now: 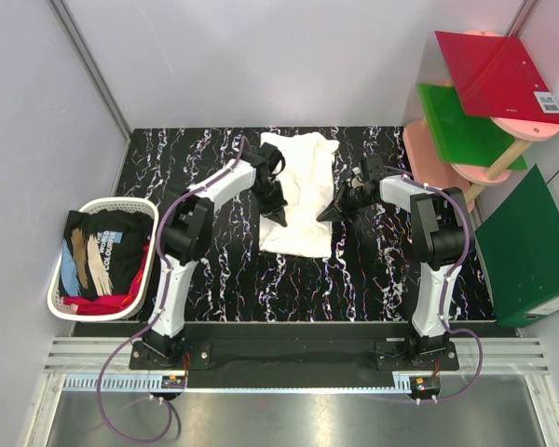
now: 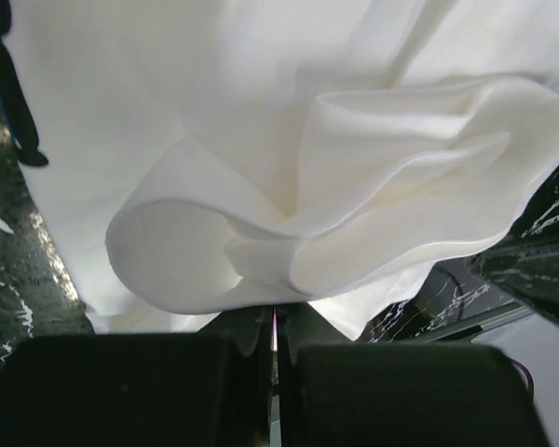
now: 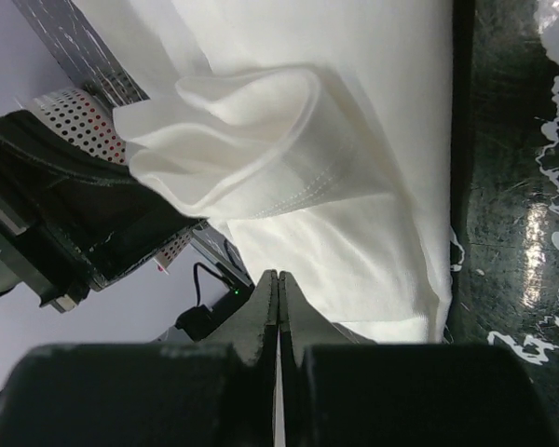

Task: Fold and stack the t-shirts
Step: Fold the folded rectangular tshirt in 1/3 of the way

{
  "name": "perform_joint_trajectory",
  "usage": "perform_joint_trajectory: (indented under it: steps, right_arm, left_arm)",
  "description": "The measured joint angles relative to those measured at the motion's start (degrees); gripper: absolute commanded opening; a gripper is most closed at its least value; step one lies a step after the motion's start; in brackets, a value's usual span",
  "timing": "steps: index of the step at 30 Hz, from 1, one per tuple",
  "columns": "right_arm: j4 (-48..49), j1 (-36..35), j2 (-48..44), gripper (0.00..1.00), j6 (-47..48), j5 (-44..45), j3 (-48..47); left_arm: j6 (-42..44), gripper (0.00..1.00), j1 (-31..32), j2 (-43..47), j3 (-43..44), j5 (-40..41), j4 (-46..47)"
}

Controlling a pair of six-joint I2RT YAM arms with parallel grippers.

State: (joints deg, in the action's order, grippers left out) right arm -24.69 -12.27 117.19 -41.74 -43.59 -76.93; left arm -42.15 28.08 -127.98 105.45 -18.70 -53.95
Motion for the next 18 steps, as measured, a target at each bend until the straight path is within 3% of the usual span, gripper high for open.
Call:
perform_joint_trajectory:
  steps: [9, 14, 15, 16, 17, 18]
  right_arm:
    - [0.0, 0.0, 0.0, 0.00, 0.0, 1.1, 0.9]
    - [-2.6, 0.0, -3.2, 0.00, 2.4, 6.9, 3.5]
    - [-3.4, 0.0, -4.8, 0.01, 3.1, 8.7, 4.0]
    - [-4.1, 0.0, -5.9, 0.09, 3.9, 10.4, 4.6]
    - [-4.6, 0.0, -8.7, 0.19, 4.5, 11.7, 4.9]
    - [-5.0, 0.0, -11.1, 0.29, 5.2, 13.2, 5.2]
  left_arm:
    - [-0.7, 0.00, -0.1, -6.7, 7.4, 2.8, 1.8]
    - [-0.5, 0.00, -0.9, -7.2, 7.7, 3.0, 4.1]
    - [-0.2, 0.00, -1.2, -7.2, 7.6, 3.1, 4.8]
    - [0.1, 0.00, -1.5, -7.0, 7.3, 3.2, 5.7]
    - [0.3, 0.08, -1.9, -6.4, 6.3, 3.3, 7.0]
    - [0.7, 0.44, -2.4, -5.0, 4.2, 3.7, 8.4]
